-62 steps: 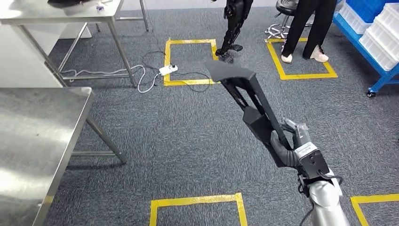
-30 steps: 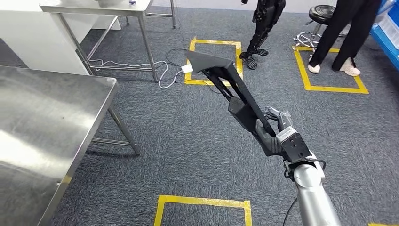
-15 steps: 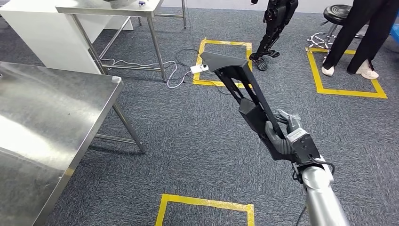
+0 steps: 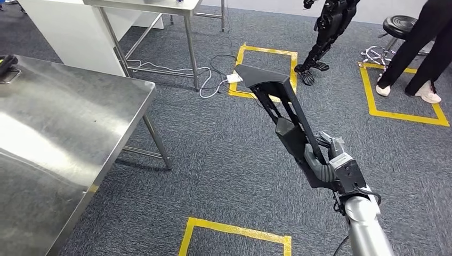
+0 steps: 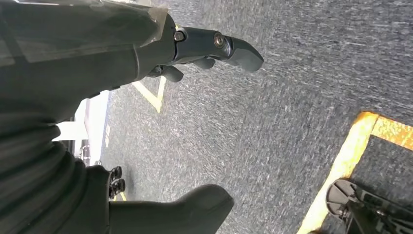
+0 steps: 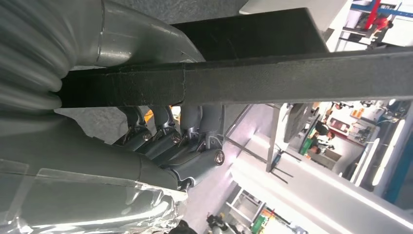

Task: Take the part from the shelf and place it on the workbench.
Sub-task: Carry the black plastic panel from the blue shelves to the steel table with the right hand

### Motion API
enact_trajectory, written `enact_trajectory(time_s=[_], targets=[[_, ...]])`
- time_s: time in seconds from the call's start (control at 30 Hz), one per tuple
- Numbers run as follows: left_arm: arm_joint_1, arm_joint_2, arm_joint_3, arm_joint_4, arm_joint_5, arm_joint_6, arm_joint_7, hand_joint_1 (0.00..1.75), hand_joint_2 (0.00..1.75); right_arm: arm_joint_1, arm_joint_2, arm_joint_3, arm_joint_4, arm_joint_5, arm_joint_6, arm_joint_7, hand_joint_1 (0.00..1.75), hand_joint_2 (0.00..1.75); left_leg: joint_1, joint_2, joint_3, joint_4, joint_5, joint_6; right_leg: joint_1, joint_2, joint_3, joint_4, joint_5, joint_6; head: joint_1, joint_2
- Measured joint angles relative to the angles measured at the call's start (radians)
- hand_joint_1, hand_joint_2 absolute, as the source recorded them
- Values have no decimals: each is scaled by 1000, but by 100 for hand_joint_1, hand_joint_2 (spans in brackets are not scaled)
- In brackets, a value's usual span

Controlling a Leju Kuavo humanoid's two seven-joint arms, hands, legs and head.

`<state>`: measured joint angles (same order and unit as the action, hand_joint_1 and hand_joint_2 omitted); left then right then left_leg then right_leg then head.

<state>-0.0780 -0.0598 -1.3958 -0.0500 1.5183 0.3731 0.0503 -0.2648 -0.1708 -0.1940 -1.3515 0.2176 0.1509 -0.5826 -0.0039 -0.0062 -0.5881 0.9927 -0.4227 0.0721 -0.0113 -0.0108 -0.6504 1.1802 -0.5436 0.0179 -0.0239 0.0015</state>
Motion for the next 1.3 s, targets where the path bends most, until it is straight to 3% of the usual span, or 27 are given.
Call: enact_trajectory(time_s=[0.07,0.1,0.13,0.17,0.23,0.27,0.37,0.43,0.53,0.57,0.6,0.63,0.7,0.77,0.9,0.97,1.03,1.1,1.13,1.2,1.27,1.3], targets=[[0,1,-1,0,0,-2,0,0,175,11,-2,-7,0,0,0,0,175,175,-1,-12,-1,1,-1,1,-2,3,-54,106,-36,4,2,0],[0,1,-1,0,0,-3,0,0,175,16,-3,-9,-1,0,-1,1,175,175,-1,-19,-1,2,-1,0,-3,4,-57,109,-30,11,2,0],[0,1,-2,0,0,-4,0,0,175,20,-5,-10,-3,0,-1,1,175,175,-1,-26,0,3,-2,-1,-4,4,-38,68,-8,21,3,0],[0,1,-2,-1,-1,-5,0,0,175,22,-6,-11,-6,0,-1,1,175,175,-1,-33,0,7,-4,-4,-7,8,-3,-7,25,30,3,0],[0,2,-4,-1,-1,-5,0,0,175,23,-8,-14,-12,0,-2,2,175,175,-3,-44,-3,17,-10,-13,-11,21,57,-129,72,35,4,0],[0,3,-5,-1,-2,-5,0,0,175,24,-9,-16,-15,0,-2,2,175,175,-4,-48,-7,22,-12,-18,-11,27,71,-158,81,30,4,0],[2,5,-9,-2,0,-5,2,0,175,22,-9,-20,-19,3,-4,7,175,175,-2,-54,-15,28,-14,-29,-9,26,74,-164,85,11,2,0],[2,5,-10,-2,2,-5,5,0,175,18,-8,-20,-23,6,-4,10,175,175,2,-36,-32,65,-40,-40,-14,19,76,-167,87,-1,-1,0],[2,4,-11,-3,6,-5,9,0,175,13,-7,-20,-27,10,-4,14,175,175,9,-9,-121,248,-132,-55,-10,4,78,-168,86,-16,-6,0],[2,3,-11,-3,6,-5,11,0,175,12,-7,-20,-28,12,-4,16,175,175,11,-8,-148,300,-148,-58,-9,-1,78,-168,85,-17,-6,0],[2,2,-11,-4,7,-5,12,0,175,12,-6,-20,-28,13,-4,17,175,175,13,-7,-159,318,-145,-59,-7,-7,78,-168,85,-17,-6,0],[2,2,-11,-4,8,-4,13,0,175,11,-4,-20,-28,15,-4,17,175,175,13,-6,-150,295,-124,-58,-7,-11,78,-168,85,-17,-6,0],[2,2,-11,-4,9,-4,13,0,175,5,-2,-20,-28,19,-4,18,175,175,13,8,-81,158,-57,-50,-5,-19,80,-168,85,-17,-6,0],[0,2,-11,-4,10,-3,14,0,175,-4,-2,-20,-27,21,-4,18,175,175,7,23,-27,51,-23,-41,0,-24,80,-168,83,-13,-6,0],[-1,0,-12,-4,11,-2,16,0,175,-12,2,-19,-25,25,-2,19,175,175,1,13,-11,18,-14,-20,1,-28,79,-166,79,6,-4,0],[-2,-1,-12,-5,11,-2,18,0,175,-11,3,-20,-25,25,-2,19,175,175,5,5,0,2,-3,-8,0,-13,51,-105,48,7,-1,0],[-2,-1,-15,-5,10,-4,21,0,175,-4,4,-24,-25,25,-2,19,175,175,4,-4,1,0,-1,-3,-2,0,-13,25,-6,3,3,0],[-2,-1,-16,-5,10,-7,24,0,175,10,5,-27,-25,25,-2,20,175,175,4,-16,1,1,-2,-3,-3,3,-61,111,-29,10,4,0],[-2,-1,-16,-5,10,-8,25,0,175,15,6,-27,-25,26,-2,21,175,175,4,-23,1,2,-2,-3,-4,3,-57,95,-15,18,4,0],[-2,-1,-18,-5,11,-9,29,0,175,18,6,-29,-27,27,-2,21,175,175,4,-36,0,9,-6,-9,-12,11,3,-39,45,38,5,0],[-2,-1,-19,-6,14,-10,30,0,175,16,7,-30,-28,27,-2,22,175,175,1,-46,-5,20,-13,-19,-14,22,58,-148,86,39,6,0],[-2,0,-21,-6,15,-10,31,0,175,16,7,-31,-28,28,-2,22,175,175,-1,-49,-8,23,-15,-23,-13,25,66,-165,91,33,5,0]])
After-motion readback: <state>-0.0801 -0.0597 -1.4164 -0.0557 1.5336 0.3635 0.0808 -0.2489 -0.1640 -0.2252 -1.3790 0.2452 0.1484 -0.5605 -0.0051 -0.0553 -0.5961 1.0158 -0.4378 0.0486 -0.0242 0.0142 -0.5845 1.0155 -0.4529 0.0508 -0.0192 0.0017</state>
